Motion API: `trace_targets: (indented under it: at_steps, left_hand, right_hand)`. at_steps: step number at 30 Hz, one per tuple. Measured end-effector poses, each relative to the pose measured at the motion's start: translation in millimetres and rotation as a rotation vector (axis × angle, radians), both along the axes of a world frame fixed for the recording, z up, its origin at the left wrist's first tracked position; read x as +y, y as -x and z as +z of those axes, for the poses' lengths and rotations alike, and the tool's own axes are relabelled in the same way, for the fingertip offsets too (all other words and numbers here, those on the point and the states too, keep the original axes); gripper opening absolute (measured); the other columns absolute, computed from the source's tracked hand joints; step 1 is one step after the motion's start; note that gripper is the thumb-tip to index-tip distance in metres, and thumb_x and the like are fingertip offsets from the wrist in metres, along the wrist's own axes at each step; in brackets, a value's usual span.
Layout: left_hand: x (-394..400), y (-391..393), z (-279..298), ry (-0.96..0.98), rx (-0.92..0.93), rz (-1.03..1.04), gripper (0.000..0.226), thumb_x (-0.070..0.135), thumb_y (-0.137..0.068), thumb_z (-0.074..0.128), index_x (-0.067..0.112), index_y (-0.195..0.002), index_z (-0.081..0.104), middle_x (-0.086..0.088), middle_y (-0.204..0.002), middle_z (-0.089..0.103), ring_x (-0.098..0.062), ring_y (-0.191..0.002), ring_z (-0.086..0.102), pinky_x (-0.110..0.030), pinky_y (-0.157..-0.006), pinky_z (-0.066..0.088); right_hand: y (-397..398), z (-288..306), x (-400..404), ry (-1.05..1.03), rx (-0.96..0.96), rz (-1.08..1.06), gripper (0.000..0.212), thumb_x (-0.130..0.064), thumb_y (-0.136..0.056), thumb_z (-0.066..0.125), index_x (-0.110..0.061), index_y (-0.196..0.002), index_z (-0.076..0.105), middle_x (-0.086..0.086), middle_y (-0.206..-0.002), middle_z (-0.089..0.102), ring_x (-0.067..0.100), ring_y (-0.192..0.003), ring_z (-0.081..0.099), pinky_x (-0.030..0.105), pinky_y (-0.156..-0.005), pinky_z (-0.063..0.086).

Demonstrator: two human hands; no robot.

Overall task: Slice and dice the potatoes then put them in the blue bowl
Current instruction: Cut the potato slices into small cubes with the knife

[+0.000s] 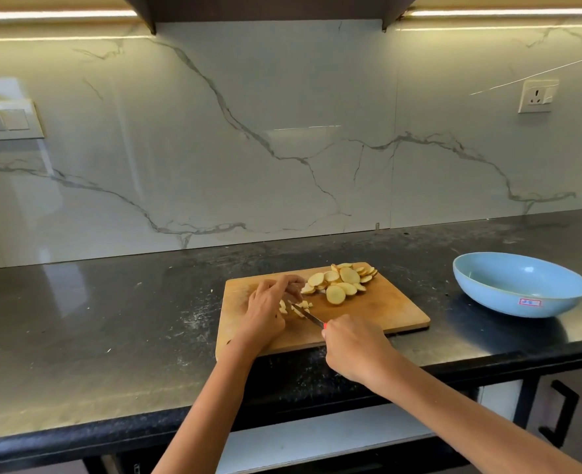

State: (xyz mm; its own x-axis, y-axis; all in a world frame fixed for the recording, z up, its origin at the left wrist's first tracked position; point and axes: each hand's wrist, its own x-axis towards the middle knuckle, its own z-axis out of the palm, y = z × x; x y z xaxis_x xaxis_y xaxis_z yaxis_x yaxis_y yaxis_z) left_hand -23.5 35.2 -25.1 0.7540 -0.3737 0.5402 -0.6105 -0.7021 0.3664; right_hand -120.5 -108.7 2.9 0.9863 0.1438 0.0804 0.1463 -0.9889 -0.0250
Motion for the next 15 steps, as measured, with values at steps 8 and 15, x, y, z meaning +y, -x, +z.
trace_targets:
  at_steps: [8,15]
  left_hand:
    - [-3.2,2.4,0.7,-0.122,0.024,-0.007,0.084,-0.018,-0.063,0.039,0.032,-0.131,0.042,0.020,-0.105,0.058,-0.012,-0.117,0.037,-0.037,-0.105,0.023]
    - [-3.8,-6.2,-5.6,0.134,-0.103,0.200,0.073,-0.016,-0.071,0.040,0.017,-0.136,0.038,0.000,-0.120,0.055,-0.020,-0.111,0.039,-0.033,-0.092,0.034]
  right_hand:
    - [5.4,2.4,2.7,0.053,-0.044,0.008,0.025,-0.009,-0.095,0.042,-0.007,-0.112,0.061,0.009,-0.103,0.062,0.024,-0.087,0.057,0.030,-0.066,0.036]
    - [9.3,3.7,-7.3,0.021,-0.048,-0.028,0.025,-0.012,-0.097,0.042,-0.007,-0.114,0.059,0.008,-0.103,0.063,0.023,-0.085,0.058,0.028,-0.063,0.037]
